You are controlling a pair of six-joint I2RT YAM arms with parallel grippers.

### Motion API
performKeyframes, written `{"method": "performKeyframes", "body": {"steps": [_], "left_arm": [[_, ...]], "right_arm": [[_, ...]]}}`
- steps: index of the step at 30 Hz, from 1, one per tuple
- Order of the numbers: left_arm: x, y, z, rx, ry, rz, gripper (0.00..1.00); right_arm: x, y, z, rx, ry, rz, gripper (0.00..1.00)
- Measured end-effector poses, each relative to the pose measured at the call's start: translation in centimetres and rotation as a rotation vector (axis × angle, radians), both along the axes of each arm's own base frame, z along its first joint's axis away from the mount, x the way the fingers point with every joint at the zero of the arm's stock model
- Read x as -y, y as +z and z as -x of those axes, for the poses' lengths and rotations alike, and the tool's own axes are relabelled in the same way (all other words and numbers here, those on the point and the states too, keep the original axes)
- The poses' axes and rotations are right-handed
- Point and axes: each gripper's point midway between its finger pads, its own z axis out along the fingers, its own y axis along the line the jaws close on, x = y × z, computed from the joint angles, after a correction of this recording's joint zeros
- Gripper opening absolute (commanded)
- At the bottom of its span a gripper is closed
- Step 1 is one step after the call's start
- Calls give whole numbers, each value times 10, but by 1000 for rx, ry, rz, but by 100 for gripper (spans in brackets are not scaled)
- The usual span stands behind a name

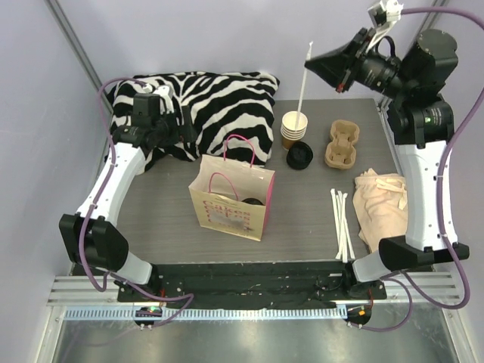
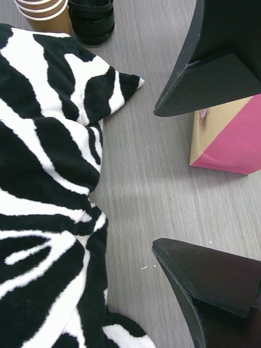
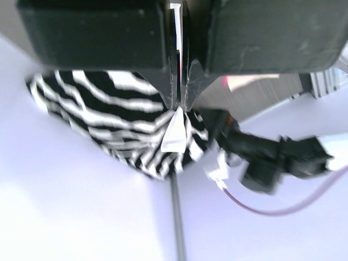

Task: Pack the takeout coffee

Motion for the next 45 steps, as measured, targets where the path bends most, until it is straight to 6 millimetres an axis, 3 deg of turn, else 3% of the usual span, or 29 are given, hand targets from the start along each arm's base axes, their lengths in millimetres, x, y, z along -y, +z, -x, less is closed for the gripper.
{"method": "performKeyframes", "body": {"steps": [3, 6, 15, 22, 25, 29, 36, 41, 45], "left_arm": [[1, 0, -5, 6, 0, -1, 100], [1, 1, -7, 14, -3, -4, 100], [-1, 5, -11, 44, -11, -26, 100], [-5, 11, -8, 64, -6, -32, 100], [-9, 14, -5, 73, 1, -31, 100], [-10, 14, -4, 75, 4, -31, 100], [-12, 9, -2, 63, 6, -33, 100], [-12, 7, -1, 58, 7, -33, 100], [-12, 7, -1, 59, 7, -33, 100]], "right_arm": [[-17, 33, 6, 71, 98, -75, 1], [-39, 43, 4, 71, 191, -140, 1], [-126, 20, 3, -57, 470, -202, 1], [-157, 17, 29, -80, 594, -196, 1], [-162, 19, 35, -59, 607, -187, 1], [-158, 20, 27, -8, 534, -156, 1], [-135, 34, 9, 206, 312, -65, 1], [-122, 60, 25, 301, 284, -83, 1], [-124, 76, 42, 317, 331, -133, 1]]}}
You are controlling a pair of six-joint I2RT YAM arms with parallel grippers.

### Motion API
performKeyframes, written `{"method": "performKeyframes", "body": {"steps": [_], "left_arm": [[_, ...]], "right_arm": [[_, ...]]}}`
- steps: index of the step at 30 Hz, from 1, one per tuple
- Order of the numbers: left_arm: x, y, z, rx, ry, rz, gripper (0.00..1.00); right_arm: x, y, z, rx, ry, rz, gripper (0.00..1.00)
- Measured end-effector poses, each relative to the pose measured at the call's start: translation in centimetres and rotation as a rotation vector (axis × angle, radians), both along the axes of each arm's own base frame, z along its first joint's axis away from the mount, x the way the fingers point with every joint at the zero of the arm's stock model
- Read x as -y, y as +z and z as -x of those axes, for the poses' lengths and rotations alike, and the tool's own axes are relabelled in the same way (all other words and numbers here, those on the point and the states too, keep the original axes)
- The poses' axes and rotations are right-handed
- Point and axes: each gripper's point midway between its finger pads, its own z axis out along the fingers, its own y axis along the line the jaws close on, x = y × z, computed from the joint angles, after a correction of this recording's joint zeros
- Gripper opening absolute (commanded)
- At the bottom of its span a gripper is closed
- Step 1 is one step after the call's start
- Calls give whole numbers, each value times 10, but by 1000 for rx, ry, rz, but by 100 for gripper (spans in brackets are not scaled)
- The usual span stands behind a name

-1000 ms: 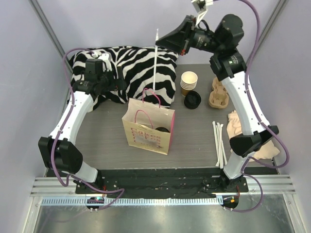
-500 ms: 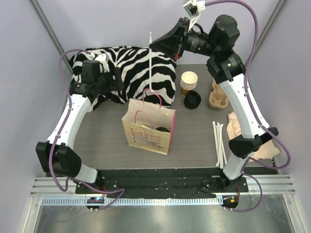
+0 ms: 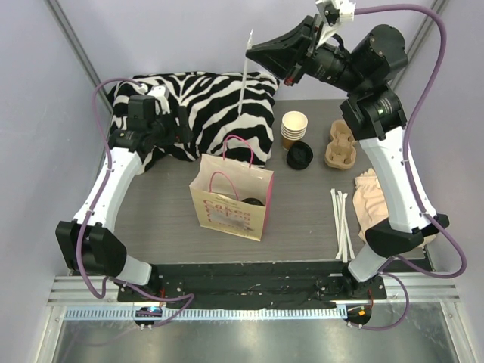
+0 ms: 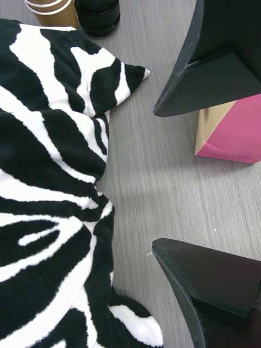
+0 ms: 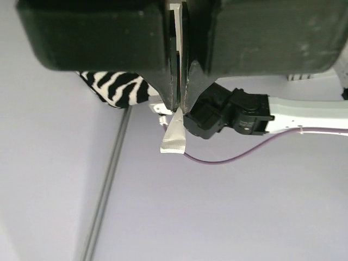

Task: Pack the takeout coffee

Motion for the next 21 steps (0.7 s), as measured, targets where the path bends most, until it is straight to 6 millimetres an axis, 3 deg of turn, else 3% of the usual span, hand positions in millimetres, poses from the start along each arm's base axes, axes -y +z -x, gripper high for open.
{"method": "performKeyframes", "body": {"steps": [3, 8, 14, 21], "left_arm": [[-1, 1, 1, 2, 2, 0, 100], [-7, 4, 10, 13, 14, 2, 100], [-15, 8, 23, 28, 27, 4, 100], [-18, 8, 27, 29, 32, 1, 100]], "right_arm": [[-11, -3, 11, -23, 59, -3, 1], [-42, -43, 28, -104, 165, 76, 1], [-66, -103, 39, -155, 222, 233, 1], [-75, -193, 45, -213, 248, 435, 1]]}}
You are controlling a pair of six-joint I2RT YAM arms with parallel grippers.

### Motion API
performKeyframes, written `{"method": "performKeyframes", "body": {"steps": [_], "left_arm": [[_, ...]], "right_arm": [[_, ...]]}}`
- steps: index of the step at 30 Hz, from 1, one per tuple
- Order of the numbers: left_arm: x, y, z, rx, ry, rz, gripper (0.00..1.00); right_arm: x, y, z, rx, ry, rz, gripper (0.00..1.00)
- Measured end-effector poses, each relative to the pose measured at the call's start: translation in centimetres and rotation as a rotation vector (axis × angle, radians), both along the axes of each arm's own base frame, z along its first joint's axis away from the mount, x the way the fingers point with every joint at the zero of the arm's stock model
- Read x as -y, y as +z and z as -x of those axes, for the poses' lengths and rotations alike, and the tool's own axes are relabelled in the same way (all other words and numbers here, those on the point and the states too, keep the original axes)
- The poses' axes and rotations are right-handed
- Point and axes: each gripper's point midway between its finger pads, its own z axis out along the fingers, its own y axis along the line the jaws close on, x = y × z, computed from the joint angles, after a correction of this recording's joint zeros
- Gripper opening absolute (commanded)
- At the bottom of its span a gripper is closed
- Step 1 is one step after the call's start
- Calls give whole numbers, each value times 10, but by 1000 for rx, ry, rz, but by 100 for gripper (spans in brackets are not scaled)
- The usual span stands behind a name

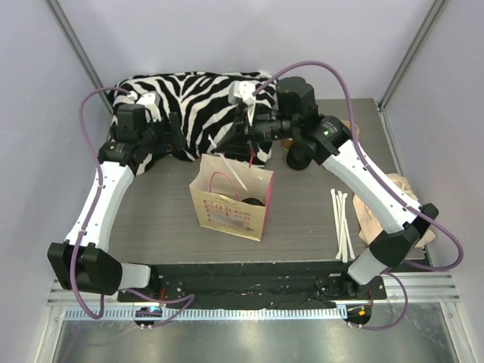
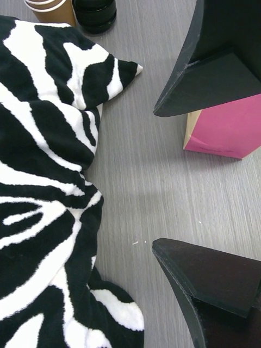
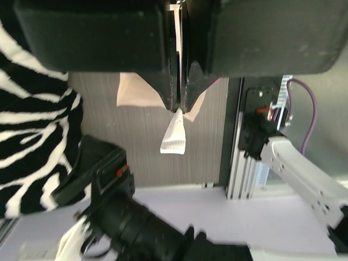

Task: Pack the takeout coffee

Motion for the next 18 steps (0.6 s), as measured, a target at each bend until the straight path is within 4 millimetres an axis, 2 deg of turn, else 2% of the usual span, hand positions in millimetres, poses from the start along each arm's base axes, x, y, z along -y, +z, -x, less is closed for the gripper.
{"method": "performKeyframes", "body": {"steps": [5, 8, 12, 18], "left_arm": [[-2, -6, 5, -13, -2, -8, 100], [-4, -10, 7, -23, 0, -12, 100], [-5, -13, 10, -35, 1, -16, 100], [-8, -17, 13, -54, 4, -23, 100]], "right_arm": [[3, -54, 3, -47, 8, 106, 1], [6, -78, 3, -67, 8, 152, 1], [7, -96, 2, -80, 7, 184, 1], [8, -103, 2, -86, 8, 198, 1]]}}
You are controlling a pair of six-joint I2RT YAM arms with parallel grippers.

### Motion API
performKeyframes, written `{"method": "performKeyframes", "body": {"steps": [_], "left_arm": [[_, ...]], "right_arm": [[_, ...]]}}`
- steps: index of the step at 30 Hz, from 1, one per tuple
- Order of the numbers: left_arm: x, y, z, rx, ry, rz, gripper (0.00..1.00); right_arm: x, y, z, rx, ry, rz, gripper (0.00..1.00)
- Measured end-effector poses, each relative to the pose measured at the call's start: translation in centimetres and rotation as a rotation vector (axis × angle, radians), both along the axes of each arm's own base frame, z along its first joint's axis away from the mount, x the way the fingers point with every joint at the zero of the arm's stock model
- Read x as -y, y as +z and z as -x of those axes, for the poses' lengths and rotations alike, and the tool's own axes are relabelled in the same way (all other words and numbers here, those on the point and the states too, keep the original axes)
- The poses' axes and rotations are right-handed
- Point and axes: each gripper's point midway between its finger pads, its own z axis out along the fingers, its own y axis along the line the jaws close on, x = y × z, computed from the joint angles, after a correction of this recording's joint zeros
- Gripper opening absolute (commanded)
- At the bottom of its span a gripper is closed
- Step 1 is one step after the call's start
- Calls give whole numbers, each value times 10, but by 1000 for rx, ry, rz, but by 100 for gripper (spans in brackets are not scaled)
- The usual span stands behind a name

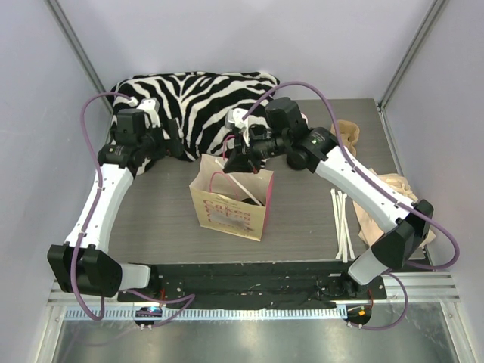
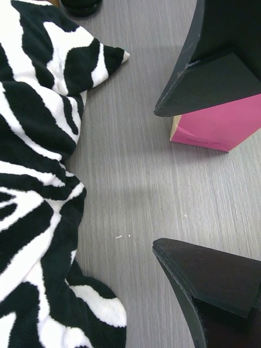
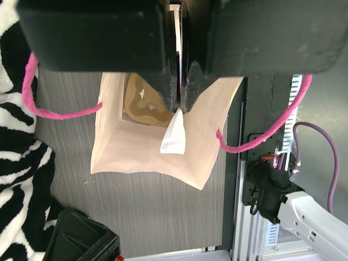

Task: Pack the takeout coffee

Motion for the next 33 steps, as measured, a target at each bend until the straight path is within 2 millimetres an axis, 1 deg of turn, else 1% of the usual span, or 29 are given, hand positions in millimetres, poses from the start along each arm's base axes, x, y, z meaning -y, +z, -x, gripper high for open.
{"method": "performKeyframes", "body": {"steps": [4, 8, 10, 11, 12, 14, 15, 18, 20, 21, 24, 26, 30, 33], "left_arm": [[-2, -3, 3, -16, 0, -2, 100], [-2, -5, 5, -26, -4, -2, 100], [-2, -5, 5, -27, -8, -5, 100], [-2, -5, 5, -27, -9, -4, 99], [-3, -6, 5, -28, -9, -4, 100], [-3, -7, 5, -32, -10, -4, 100], [-2, -8, 6, -34, -11, -3, 100], [-1, -11, 7, -41, -15, 0, 99], [-1, -12, 7, -44, -16, 1, 100], [-1, -12, 7, -44, -16, 1, 100], [-1, -12, 7, -43, -16, 2, 100], [-1, -12, 7, -43, -18, 2, 100], [2, -11, 8, -43, -30, 10, 100], [5, -2, 7, -30, -51, 19, 100]], "right_arm": [[0, -7, 0, -9, 6, 19, 1], [-3, -24, 0, -44, 18, 55, 1], [-4, -32, 0, -64, 21, 74, 4], [-5, -36, -1, -71, 22, 81, 7], [-5, -40, -2, -77, 23, 88, 17], [-5, -45, -2, -90, 23, 100, 25], [-5, -46, -1, -96, 22, 104, 30], [-4, -49, 1, -108, 23, 117, 41], [-3, -49, 2, -114, 23, 121, 43], [-3, -49, 2, -114, 25, 123, 47], [-4, -42, 1, -109, 22, 116, 48], [-6, -32, 0, -93, 19, 102, 49], [-8, -8, -6, -53, -1, 67, 50], [-9, 12, -15, -5, -43, 34, 51]]}}
